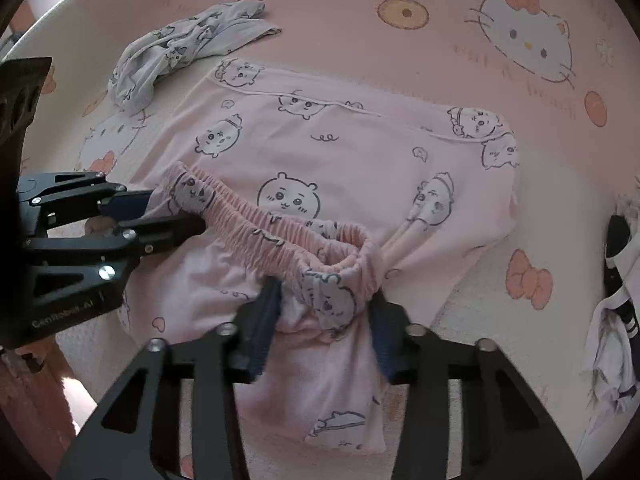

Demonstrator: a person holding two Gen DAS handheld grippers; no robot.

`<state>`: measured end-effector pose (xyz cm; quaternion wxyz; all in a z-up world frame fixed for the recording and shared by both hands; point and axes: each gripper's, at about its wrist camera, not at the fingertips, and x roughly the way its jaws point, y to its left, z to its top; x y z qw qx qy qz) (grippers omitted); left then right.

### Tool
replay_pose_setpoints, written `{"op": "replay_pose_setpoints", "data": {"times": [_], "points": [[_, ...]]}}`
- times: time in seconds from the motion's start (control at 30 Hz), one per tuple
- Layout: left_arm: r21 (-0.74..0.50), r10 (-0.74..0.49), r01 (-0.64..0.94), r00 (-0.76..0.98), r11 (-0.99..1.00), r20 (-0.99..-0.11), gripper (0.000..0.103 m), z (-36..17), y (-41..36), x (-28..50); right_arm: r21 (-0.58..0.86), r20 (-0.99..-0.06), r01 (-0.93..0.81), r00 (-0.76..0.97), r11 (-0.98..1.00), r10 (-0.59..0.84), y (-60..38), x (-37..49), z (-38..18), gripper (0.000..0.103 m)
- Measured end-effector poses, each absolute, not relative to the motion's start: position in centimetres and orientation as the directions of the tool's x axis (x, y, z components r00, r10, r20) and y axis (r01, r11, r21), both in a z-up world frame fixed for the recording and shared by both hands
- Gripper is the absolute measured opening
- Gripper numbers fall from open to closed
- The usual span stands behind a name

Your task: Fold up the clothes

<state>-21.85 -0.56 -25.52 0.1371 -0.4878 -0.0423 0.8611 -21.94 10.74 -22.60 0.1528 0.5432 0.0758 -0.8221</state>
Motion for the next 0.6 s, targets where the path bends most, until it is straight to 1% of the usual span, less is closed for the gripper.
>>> {"op": "replay_pose_setpoints", "data": {"times": [0.03, 0.13, 0.27, 0.37, 0.6], "points": [[-0.202, 0.277, -0.200, -0.497, -0.959, -0.822, 0.016, -25.1, -0.5, -21.7, 0.046, -0.913, 0.326, -0.369, -0.944, -0.172, 10.8, -21.9, -22.5, 0.031], [-0.209, 0.291, -0.211, -0.528, -0.955, -0.798, 0.015, -23.9, -0.5, -21.2, 0.062, -0.894, 0.309, -0.406, -0.949, -0.191, 11.0, -21.6, -21.6, 0.025], [-0.237, 0.318, -0.214, -0.557, -0.948, -0.767, 0.014, -22.3, -0.6, -20.8, 0.069, -0.874, 0.295, -0.443, -0.953, -0.201, 11.3, -21.3, -20.4, 0.023], [-0.253, 0.337, -0.224, -0.555, -0.941, -0.761, 0.014, -22.0, -0.4, -20.9, 0.081, -0.868, 0.284, -0.451, -0.955, -0.208, 11.7, -21.3, -19.9, 0.023], [-0.323, 0.373, -0.186, -0.503, -0.928, -0.780, 0.012, -22.6, -1.7, -22.8, 0.105, -0.864, 0.272, -0.452, -0.957, -0.223, 11.9, -22.4, -19.3, 0.021]]}}
